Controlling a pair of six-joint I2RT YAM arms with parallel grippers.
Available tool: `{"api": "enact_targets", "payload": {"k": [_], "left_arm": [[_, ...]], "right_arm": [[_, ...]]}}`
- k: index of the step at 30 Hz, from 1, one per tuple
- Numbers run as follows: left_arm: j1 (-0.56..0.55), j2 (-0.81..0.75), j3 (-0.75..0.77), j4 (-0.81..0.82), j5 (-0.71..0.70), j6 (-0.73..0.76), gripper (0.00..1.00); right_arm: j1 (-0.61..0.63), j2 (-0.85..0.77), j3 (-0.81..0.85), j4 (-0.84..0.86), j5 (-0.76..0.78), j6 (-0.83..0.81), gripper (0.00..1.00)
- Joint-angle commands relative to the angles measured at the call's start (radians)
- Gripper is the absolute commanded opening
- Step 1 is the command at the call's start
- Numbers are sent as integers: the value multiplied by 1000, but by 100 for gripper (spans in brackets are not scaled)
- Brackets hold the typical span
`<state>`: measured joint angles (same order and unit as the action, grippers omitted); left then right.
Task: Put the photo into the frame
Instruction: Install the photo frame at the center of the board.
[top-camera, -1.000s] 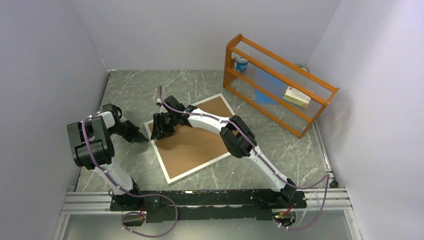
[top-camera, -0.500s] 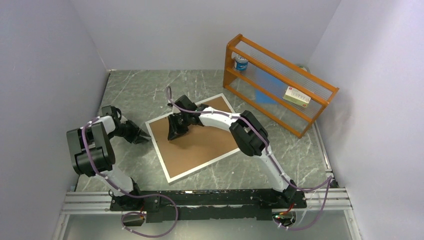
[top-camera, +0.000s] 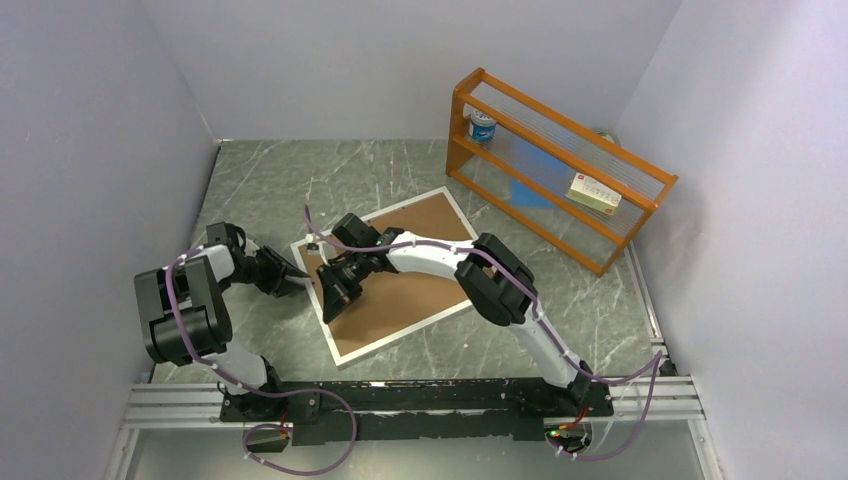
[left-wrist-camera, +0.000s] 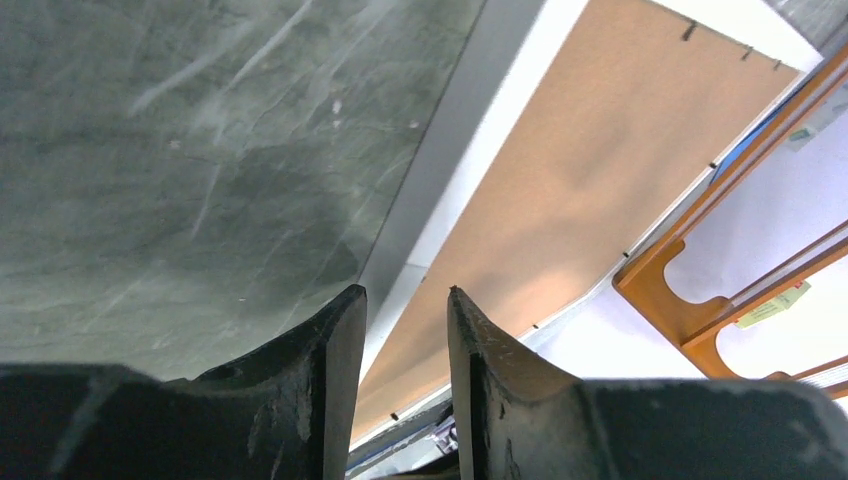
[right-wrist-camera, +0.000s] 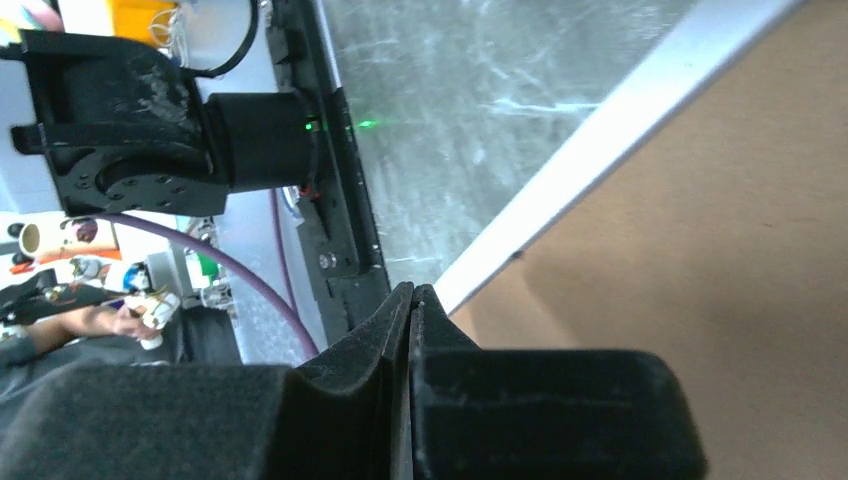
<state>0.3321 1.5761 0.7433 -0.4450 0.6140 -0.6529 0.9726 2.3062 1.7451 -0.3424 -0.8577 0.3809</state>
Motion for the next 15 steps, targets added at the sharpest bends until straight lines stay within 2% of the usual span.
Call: {"api": "enact_targets", "payload": {"k": [1, 6, 15], "left_arm": [[-5, 19, -23, -5, 25, -11, 42], [-6, 53, -38, -17, 35, -13, 38], [-6, 91, -23, -66, -33, -9, 26]], "right_arm": [[3, 16, 54, 26, -88, 17, 5], [6, 77, 93, 9, -102, 48, 6], [9, 161, 199, -74, -91, 59, 6]]}}
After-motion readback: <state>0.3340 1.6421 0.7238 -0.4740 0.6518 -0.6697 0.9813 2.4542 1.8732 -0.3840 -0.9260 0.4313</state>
